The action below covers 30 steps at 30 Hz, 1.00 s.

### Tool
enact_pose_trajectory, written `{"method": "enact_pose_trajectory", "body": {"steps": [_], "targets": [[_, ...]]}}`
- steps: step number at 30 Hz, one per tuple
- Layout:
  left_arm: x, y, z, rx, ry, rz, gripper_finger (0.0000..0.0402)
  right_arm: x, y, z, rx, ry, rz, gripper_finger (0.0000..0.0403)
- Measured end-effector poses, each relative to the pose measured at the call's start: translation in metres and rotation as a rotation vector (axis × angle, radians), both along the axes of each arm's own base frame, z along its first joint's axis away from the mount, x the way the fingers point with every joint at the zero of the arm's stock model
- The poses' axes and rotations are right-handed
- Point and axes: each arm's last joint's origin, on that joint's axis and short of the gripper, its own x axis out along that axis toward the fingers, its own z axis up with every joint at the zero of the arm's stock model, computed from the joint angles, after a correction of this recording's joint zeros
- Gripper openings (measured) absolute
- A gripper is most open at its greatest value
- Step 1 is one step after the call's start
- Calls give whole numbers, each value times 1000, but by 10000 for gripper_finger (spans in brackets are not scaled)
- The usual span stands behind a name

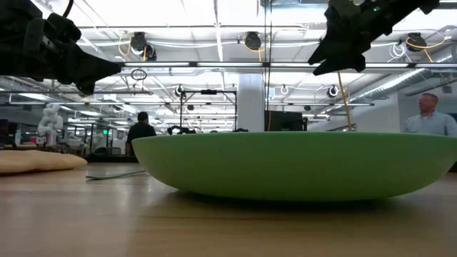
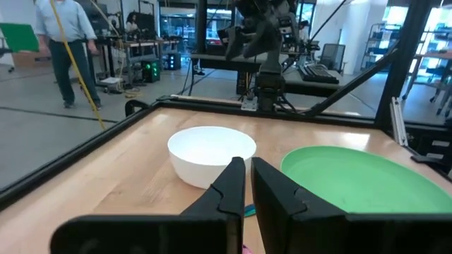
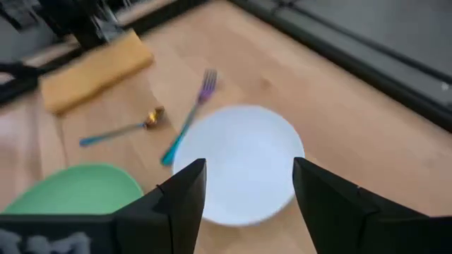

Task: Set table place
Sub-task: Put the white bowl on the green plate

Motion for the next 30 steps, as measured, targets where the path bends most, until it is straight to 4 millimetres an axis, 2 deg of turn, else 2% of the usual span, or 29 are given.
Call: {"method": "enact_pose_trajectory", "body": {"steps": [10, 14, 18, 24, 30], "targets": [[0, 0, -3, -33, 28, 0, 31, 33, -18, 22, 102, 262, -50, 208], [0, 0, -6, -40, 60, 0, 31, 47, -31, 24, 153, 378, -72, 208], [0, 0, -8, -44, 78, 1, 31, 66, -41, 14, 198, 474, 11, 208], [0, 0, -8, -39, 77, 0, 31, 94, -53, -8, 142, 598, 136, 208], [0, 0, -8, -30, 83, 0, 31, 111, -72, -33, 146, 695, 150, 208]]}}
